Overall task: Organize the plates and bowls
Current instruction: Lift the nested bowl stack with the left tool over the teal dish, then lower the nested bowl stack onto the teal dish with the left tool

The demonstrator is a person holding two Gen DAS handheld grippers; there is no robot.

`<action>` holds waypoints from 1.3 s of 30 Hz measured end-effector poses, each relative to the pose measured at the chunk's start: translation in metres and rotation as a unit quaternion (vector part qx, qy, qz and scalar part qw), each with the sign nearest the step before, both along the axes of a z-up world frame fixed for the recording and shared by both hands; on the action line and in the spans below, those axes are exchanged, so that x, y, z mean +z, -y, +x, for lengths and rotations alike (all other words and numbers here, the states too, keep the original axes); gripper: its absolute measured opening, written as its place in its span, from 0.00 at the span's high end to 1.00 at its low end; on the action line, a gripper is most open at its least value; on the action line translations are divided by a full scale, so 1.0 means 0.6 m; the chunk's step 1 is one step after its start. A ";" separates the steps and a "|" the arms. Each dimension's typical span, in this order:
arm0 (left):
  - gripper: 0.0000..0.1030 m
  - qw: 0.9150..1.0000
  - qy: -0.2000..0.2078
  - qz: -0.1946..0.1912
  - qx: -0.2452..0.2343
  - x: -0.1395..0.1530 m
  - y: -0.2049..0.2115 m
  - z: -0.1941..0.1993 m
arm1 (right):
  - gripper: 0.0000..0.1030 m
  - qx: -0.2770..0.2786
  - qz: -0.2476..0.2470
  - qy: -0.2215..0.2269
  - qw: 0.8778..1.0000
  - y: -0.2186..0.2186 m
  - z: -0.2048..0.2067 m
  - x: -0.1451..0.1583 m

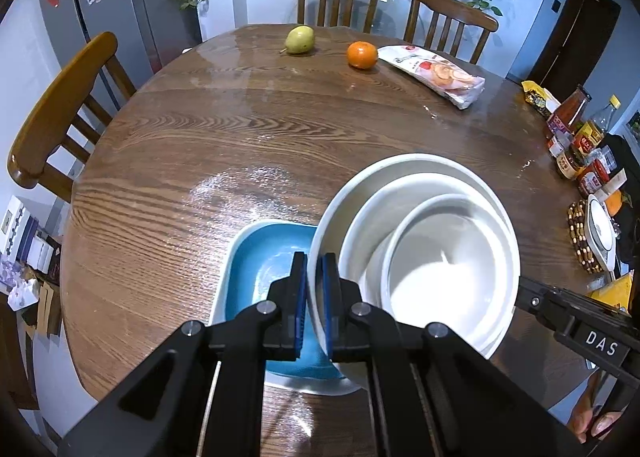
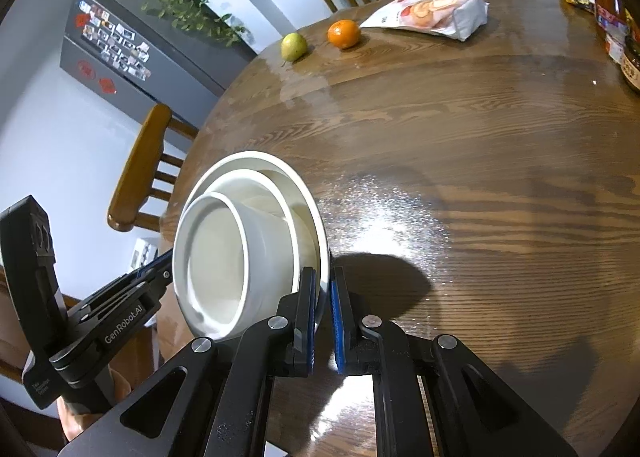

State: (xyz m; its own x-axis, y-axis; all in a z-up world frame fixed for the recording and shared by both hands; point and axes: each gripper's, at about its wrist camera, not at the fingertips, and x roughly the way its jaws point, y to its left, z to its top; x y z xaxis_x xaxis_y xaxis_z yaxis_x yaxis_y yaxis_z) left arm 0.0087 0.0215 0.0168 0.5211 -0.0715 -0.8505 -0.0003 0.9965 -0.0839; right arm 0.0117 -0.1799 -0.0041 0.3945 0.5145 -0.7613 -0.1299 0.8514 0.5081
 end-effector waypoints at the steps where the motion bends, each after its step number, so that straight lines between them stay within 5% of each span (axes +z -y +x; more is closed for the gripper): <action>1: 0.98 1.000 -0.001 0.000 0.001 -0.001 -0.002 0.000 | 0.89 0.001 0.000 -0.001 1.000 -0.002 0.000 -0.001; 39: 0.98 0.998 -0.057 -0.016 0.024 -0.049 -0.105 0.021 | 0.89 0.039 -0.024 -0.056 0.997 -0.112 0.039 -0.044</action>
